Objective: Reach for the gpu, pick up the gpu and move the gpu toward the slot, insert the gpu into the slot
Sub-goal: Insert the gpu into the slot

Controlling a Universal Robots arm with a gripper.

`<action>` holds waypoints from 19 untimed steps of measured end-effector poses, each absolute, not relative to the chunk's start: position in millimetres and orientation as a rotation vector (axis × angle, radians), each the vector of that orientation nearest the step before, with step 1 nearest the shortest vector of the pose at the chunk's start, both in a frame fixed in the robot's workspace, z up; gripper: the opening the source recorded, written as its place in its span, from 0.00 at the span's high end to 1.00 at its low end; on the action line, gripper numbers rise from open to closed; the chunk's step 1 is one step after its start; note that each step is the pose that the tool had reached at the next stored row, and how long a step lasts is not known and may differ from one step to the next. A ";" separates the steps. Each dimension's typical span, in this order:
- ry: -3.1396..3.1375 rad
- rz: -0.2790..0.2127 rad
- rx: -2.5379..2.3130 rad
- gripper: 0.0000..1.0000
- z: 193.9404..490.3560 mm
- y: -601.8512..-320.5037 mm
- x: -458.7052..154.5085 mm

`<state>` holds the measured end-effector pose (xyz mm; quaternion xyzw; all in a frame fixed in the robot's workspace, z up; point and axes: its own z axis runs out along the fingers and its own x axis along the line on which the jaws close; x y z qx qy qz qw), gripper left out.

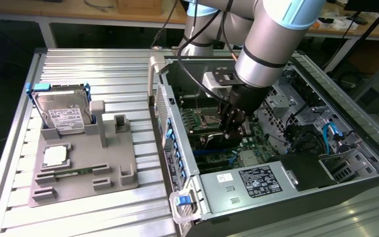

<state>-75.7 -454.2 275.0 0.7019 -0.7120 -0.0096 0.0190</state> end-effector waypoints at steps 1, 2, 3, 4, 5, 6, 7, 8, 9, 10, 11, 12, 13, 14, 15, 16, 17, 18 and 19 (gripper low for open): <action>-2.210 -0.030 2.179 0.73 274.9 -454.2 -75.8; -2.210 -0.030 2.179 0.73 274.6 -454.2 -75.9; -2.210 -0.030 2.179 0.73 274.4 -454.2 -76.0; -2.210 -0.030 2.179 0.73 274.2 -454.2 -76.1; -2.210 -0.030 2.179 0.73 273.8 -454.2 -76.2; -2.210 -0.030 2.179 0.73 273.5 -454.2 -76.4; -2.210 -0.030 2.179 0.73 273.3 -454.2 -76.6; -2.210 -0.030 2.179 0.73 273.0 -454.2 -76.7; -2.210 -0.030 2.179 0.73 272.7 -454.2 -76.7; -2.210 -0.030 2.179 0.73 272.5 -454.2 -76.8; -2.210 -0.030 2.179 0.73 272.2 -454.2 -76.9; -2.210 -0.030 2.179 0.73 271.9 -454.1 -76.9; -2.210 -0.030 2.179 0.73 271.7 -454.0 -77.0; -2.210 -0.030 2.179 0.73 271.5 -454.0 -77.0; -2.210 -0.030 2.179 0.73 271.3 -453.9 -77.0; -2.210 -0.030 2.179 0.73 271.1 -453.7 -77.1; -2.211 -0.030 2.179 0.73 271.0 -453.4 -77.1; -2.210 -0.030 2.179 0.73 270.9 -453.1 -77.1; -2.210 -0.030 2.179 0.73 271.0 -452.6 -77.1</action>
